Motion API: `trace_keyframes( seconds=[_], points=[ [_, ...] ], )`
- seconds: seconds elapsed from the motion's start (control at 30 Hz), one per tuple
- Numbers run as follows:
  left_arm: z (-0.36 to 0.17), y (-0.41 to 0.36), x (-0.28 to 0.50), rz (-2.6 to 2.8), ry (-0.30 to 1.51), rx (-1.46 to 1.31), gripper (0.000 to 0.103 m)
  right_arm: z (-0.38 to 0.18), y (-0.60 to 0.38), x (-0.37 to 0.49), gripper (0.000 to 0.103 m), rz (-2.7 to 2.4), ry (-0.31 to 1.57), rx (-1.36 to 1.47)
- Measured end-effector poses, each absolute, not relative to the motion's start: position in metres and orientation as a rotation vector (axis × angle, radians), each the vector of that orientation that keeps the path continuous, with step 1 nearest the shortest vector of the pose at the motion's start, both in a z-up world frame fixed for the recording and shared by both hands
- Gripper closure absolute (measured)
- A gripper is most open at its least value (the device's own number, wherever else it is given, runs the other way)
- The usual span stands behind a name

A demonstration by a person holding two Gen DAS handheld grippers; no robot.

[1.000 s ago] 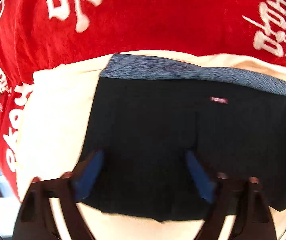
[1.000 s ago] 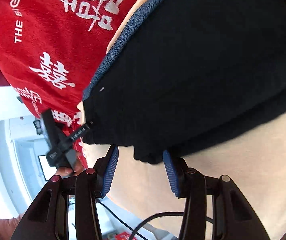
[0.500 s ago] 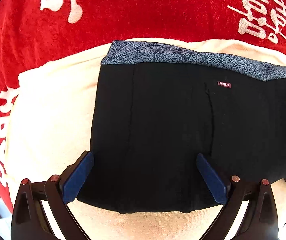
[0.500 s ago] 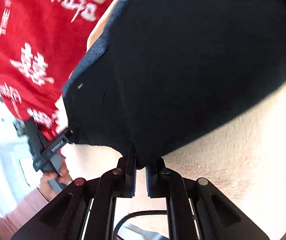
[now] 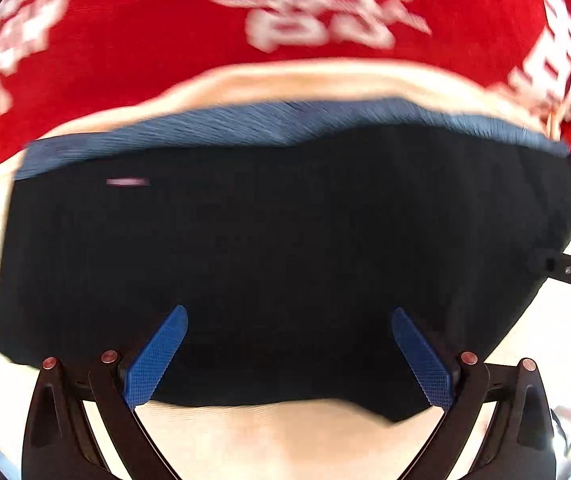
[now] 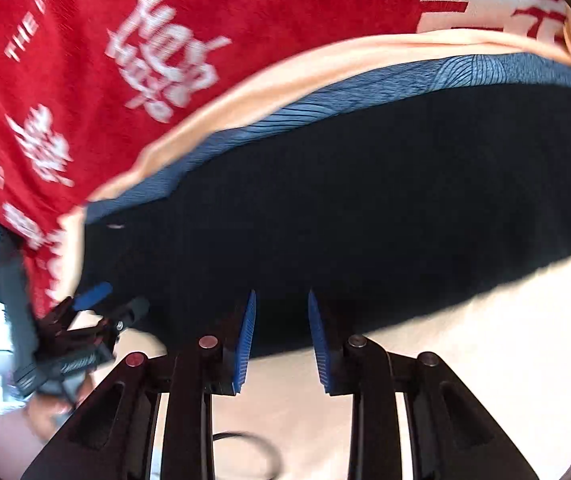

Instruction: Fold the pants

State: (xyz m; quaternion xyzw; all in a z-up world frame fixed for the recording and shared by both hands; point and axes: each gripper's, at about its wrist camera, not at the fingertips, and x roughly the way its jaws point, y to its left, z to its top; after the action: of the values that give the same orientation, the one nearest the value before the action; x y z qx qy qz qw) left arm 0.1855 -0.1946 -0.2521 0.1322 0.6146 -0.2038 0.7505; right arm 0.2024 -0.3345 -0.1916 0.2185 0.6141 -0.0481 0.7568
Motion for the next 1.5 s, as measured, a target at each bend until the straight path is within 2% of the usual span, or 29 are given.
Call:
trace_keyframes(
  seconds=[0.07, 0.17, 0.23, 0.43, 0.57, 0.63, 0.77, 0.9, 0.93, 1.0, 1.07, 1.13, 1.37, 1.5],
  points=[
    [-0.263, -0.189, 0.181, -0.436, 1.297, 0.311, 0.000, -0.191, -0.344, 0.185, 0.077, -0.077, 1.299, 0.533],
    [-0.264, -0.158, 0.184, -0.412, 1.369, 0.268, 0.000, -0.194, -0.356, 0.169, 0.074, -0.140, 1.392, 0.632],
    [-0.254, -0.153, 0.194, -0.370, 1.387, 0.287, 0.000, -0.185, -0.362, 0.169, 0.072, -0.113, 1.355, 0.672],
    [-0.229, -0.190, 0.246, -0.395, 1.274, 0.191, 0.000, -0.164, -0.369, 0.253, 0.072, -0.015, 1.232, 0.511],
    [-0.260, -0.223, 0.274, -0.336, 1.273, 0.223, 0.000, -0.193, -0.374, 0.295, 0.072, -0.012, 1.292, 0.426],
    [-0.274, -0.215, 0.283, -0.308, 1.285, 0.204, 0.000, -0.201, -0.384, 0.302, 0.083, -0.022, 1.280, 0.389],
    [-0.279, -0.200, 0.297, -0.265, 1.274, 0.146, 0.000, -0.196, -0.415, 0.312, 0.084, -0.148, 1.230, 0.253],
    [-0.290, -0.202, 0.354, -0.227, 1.269, 0.178, 0.000, -0.195, -0.453, 0.316, 0.084, -0.226, 1.225, 0.270],
    [-0.288, -0.198, 0.377, -0.216, 1.271, 0.185, 0.000, -0.192, -0.457, 0.316, 0.079, -0.257, 1.229, 0.250],
    [-0.280, -0.189, 0.429, -0.193, 1.277, 0.207, 0.000, -0.183, -0.468, 0.309, 0.076, -0.313, 1.236, 0.237],
    [-0.267, -0.180, 0.430, -0.198, 1.257, 0.225, 0.000, -0.172, -0.475, 0.296, 0.069, -0.317, 1.229, 0.279],
    [-0.254, -0.170, 0.426, -0.202, 1.239, 0.257, 0.000, -0.161, -0.474, 0.279, 0.054, -0.311, 1.220, 0.308],
    [-0.262, -0.073, 0.450, -0.059, 1.242, 0.333, 0.000, -0.167, -0.412, 0.213, 0.050, -0.192, 1.285, 0.332],
    [-0.272, -0.028, 0.485, -0.072, 1.261, 0.211, 0.000, -0.176, -0.390, 0.195, 0.046, -0.199, 1.274, 0.284]
  ],
)
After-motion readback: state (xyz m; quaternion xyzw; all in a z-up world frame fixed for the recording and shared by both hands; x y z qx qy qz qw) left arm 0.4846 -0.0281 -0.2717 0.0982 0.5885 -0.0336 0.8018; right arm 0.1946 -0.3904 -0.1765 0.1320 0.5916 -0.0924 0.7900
